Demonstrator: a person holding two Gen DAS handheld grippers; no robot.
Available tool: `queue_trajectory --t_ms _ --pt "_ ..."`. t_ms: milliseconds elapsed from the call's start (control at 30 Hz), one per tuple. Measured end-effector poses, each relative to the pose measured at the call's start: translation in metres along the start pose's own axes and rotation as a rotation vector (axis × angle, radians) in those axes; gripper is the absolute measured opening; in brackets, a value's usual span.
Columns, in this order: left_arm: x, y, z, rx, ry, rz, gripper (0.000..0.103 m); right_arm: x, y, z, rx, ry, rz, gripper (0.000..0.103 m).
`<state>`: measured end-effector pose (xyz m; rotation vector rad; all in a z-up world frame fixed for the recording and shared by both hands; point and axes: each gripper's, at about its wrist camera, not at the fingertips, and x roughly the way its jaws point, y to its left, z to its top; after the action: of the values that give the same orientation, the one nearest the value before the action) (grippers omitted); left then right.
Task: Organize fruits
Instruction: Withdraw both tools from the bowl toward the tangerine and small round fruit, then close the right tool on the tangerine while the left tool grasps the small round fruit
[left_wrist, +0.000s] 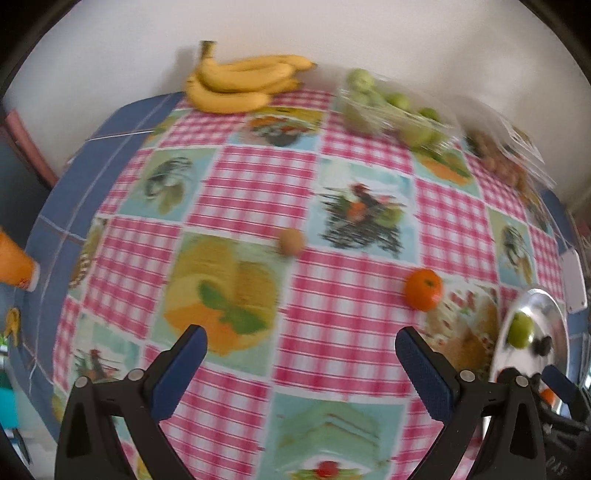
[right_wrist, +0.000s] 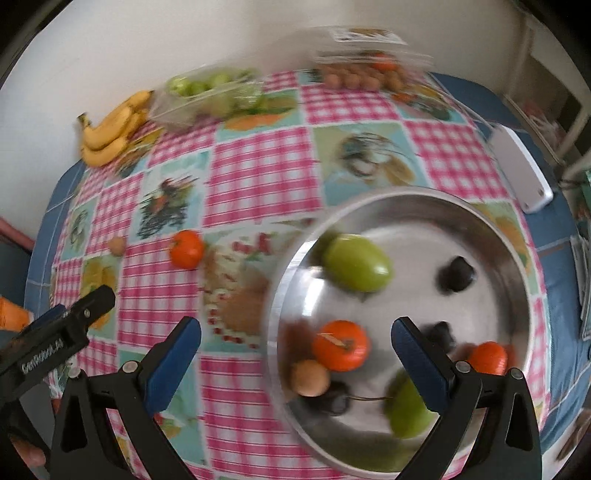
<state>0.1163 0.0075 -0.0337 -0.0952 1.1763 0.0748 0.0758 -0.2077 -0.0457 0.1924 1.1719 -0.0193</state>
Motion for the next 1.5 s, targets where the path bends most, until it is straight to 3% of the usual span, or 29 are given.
queue_trajectory --t_ms 367,600,1067,1267,1500 --pt "-0.002 0.069 0.013 -0.131 -0.002 0.034 0.103 0.013 0.061 0.002 -0.094 0.022 0.048 0.103" --pt "0.002 0.087 0.018 -0.165 0.005 0.023 0.103 0.024 0.072 0.005 -0.104 0.03 0.049 0.102" --pt "0.001 0.071 0.04 -0.131 -0.104 -0.055 0.103 0.029 0.065 0.025 -0.04 -0.022 0.043 0.102" --pt "0.015 0.067 0.051 -0.138 -0.077 -0.112 0.103 0.04 0.069 0.034 -0.031 -0.016 0.062 0.102" --pt "0.03 0.051 0.058 -0.093 -0.065 -0.105 0.103 0.054 0.072 0.041 -0.036 0.0 0.037 0.084"
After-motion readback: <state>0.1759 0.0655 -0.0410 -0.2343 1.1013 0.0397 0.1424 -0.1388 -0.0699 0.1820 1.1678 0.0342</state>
